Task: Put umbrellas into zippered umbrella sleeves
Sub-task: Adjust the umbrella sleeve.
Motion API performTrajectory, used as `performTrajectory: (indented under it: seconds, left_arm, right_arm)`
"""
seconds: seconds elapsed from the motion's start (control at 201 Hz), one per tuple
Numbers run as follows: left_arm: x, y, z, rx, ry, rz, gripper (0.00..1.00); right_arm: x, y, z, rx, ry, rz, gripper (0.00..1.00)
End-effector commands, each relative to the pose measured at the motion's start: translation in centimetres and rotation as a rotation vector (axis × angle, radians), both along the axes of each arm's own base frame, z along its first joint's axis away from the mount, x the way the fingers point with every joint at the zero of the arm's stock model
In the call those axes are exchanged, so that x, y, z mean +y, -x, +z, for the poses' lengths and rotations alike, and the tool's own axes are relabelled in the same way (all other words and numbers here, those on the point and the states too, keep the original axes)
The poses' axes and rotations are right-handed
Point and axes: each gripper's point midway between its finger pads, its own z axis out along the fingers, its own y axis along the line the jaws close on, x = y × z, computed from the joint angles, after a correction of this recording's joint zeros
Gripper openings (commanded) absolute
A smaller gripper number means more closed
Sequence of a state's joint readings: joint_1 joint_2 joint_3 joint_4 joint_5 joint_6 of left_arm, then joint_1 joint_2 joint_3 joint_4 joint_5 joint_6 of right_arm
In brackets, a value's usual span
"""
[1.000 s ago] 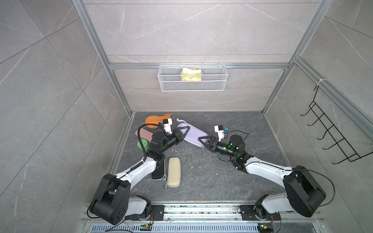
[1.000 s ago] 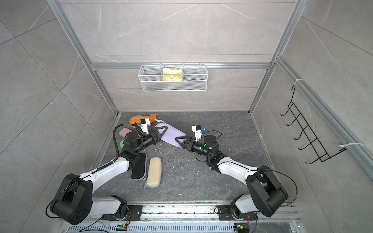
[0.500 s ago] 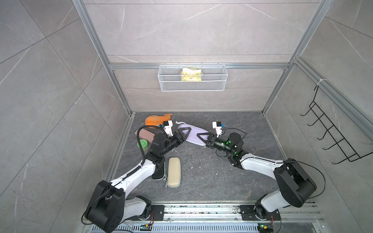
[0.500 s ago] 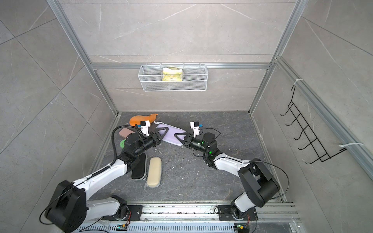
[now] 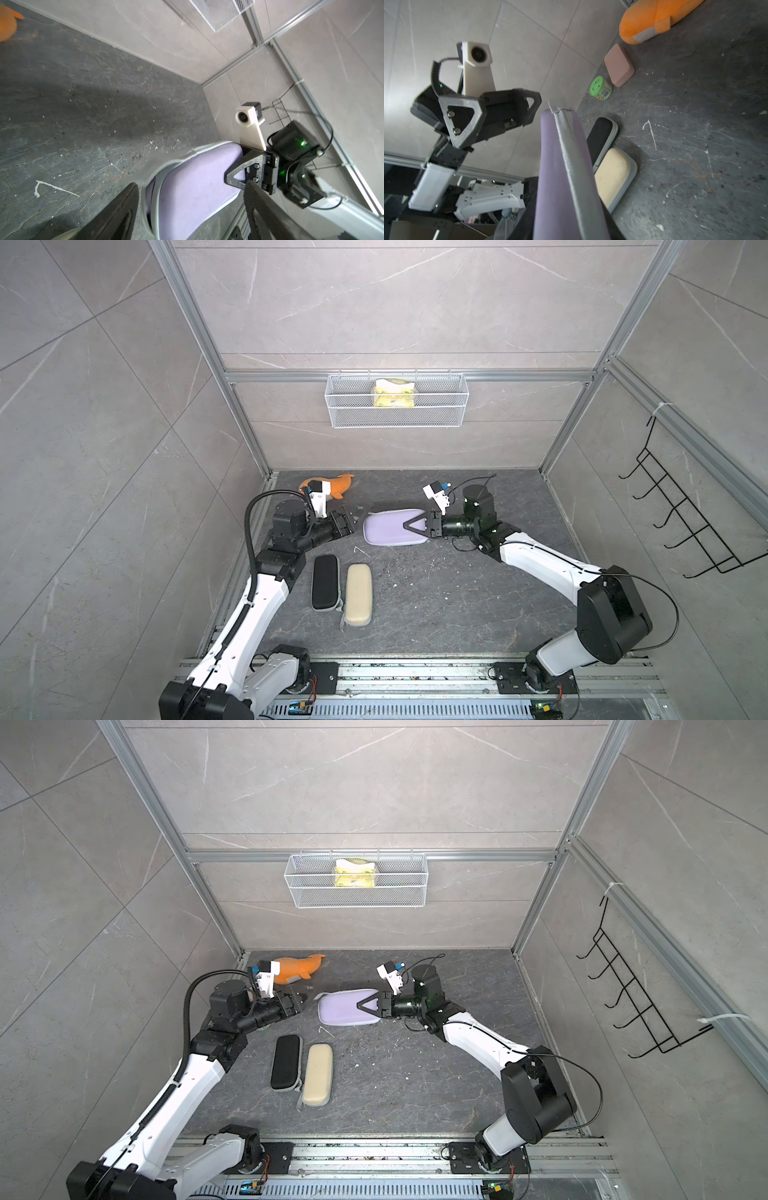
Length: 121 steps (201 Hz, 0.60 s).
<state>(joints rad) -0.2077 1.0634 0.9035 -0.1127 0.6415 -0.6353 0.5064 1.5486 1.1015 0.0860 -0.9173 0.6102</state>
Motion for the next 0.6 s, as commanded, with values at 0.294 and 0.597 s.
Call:
performTrajectory:
  seconds: [0.294,0.597]
  left_arm:
    - [-4.1,3.2,-1.7,0.049,0.012,-0.337,0.83]
    - [-7.2,6.2,-2.1,0.077,0.063,-0.533,0.69]
  right_arm:
    - [1.2,4.0,1.9,-0.046,-0.031,0.299,0.11]
    - [1.7,3.3,2.8,-0.052,-0.034,0.309,0.14]
